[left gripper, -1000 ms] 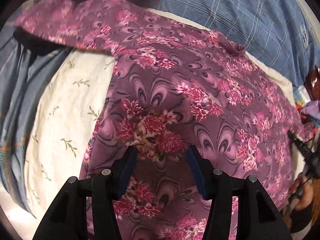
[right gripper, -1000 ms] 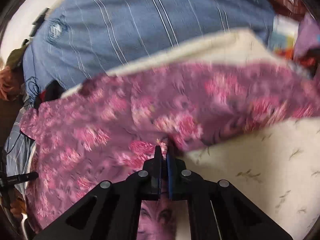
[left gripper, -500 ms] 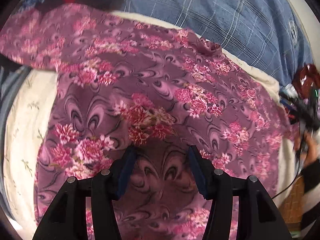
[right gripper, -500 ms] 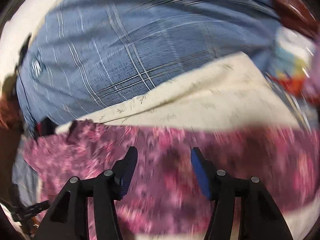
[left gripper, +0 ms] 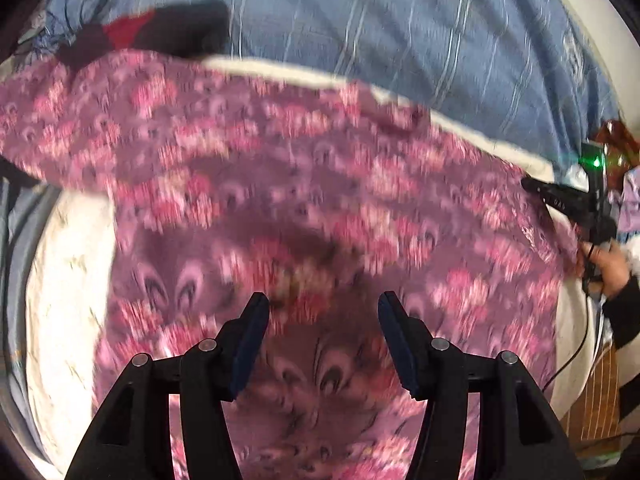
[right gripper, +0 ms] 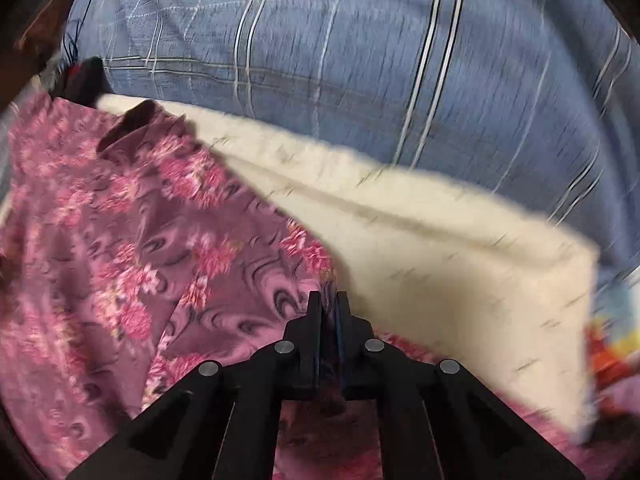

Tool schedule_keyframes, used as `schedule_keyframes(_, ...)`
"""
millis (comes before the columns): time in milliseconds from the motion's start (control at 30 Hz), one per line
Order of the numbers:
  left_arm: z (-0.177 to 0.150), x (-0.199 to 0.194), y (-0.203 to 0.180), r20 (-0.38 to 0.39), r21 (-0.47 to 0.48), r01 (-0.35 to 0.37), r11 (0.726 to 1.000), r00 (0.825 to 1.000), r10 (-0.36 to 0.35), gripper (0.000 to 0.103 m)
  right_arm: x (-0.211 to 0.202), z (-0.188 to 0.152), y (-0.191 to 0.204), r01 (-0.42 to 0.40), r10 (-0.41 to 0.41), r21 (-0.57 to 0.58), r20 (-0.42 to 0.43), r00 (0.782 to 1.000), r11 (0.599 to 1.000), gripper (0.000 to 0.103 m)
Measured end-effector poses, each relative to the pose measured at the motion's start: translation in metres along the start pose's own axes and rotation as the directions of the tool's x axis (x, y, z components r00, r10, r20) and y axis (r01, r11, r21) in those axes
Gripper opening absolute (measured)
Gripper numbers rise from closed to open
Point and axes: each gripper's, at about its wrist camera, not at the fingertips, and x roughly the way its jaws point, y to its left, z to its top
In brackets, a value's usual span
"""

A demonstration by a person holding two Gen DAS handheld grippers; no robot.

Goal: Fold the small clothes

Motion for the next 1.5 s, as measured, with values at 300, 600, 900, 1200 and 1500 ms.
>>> schedule_keyframes(300,-0.008,0.030,-0.010,-0.010,0.079,-0.122,0.989,0.992,0.123,0.059,-0.008,-0.023,-0.033,-0.018,-0.003,0.311,0.068,0.998,0.950,0.018)
schedule_keyframes(600,-0.014,0.037,-0.024,0.006,0.075,-0.134,0.988,0.991,0.134,0.078,-0.143,-0.221,-0.185,0.010,-0.280,0.805,0.195,0.940,0.594,0.047)
schedule_keyframes(900,-0.013,0.035,-0.019,-0.014,0.053,-0.112,0.992,0.994,0.112,0.079,-0.112,-0.268,-0.235,-0.031,-0.235,0.901,0.146,0.961,0.432,0.047)
schedule_keyframes(1200,0.000,0.009,-0.006,0.053,0.017,0.057,0.998,0.997,-0.058,0.074,-0.145,-0.207,-0.192,0.058,-0.348,0.798,0.195,0.917,0.600,0.010)
schedule_keyframes(1500,-0.003,0.004,0.014,0.126,0.047,0.064,0.997,0.990,-0.069,0.074,-0.136,-0.088,-0.034,-0.184,-0.037,0.550,0.366,0.930,0.815,0.010)
